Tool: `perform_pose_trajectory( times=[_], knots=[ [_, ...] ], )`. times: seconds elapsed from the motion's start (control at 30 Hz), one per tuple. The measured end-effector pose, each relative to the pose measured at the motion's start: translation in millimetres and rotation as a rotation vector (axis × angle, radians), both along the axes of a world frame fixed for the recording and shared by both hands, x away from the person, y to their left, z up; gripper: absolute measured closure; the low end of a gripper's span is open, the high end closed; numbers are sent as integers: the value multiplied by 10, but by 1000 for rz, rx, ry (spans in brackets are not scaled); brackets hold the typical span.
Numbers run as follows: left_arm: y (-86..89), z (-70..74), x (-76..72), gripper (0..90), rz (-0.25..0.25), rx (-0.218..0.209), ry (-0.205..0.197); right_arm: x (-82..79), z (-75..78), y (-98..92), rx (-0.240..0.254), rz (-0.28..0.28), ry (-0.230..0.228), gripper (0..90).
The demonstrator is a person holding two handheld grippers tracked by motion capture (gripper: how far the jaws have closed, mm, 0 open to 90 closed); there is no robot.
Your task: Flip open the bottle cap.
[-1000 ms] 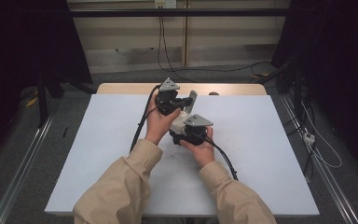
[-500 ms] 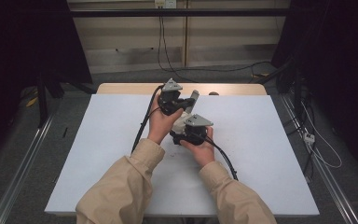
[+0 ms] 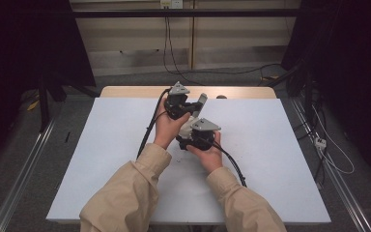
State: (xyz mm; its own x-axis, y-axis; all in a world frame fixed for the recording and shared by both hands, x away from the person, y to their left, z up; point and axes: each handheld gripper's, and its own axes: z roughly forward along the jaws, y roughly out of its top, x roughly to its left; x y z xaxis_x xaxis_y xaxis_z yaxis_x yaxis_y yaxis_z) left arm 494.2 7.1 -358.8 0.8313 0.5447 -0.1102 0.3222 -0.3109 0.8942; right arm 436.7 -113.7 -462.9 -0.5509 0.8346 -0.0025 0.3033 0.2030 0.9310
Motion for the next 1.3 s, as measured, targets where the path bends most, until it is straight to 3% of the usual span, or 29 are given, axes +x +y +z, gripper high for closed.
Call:
perform_pose_trajectory(
  times=[1.3],
  knots=[
    [-27, -32, 36, 900, 0, 9, 10, 0, -1, 2, -5, 0, -3, 189]
  ],
)
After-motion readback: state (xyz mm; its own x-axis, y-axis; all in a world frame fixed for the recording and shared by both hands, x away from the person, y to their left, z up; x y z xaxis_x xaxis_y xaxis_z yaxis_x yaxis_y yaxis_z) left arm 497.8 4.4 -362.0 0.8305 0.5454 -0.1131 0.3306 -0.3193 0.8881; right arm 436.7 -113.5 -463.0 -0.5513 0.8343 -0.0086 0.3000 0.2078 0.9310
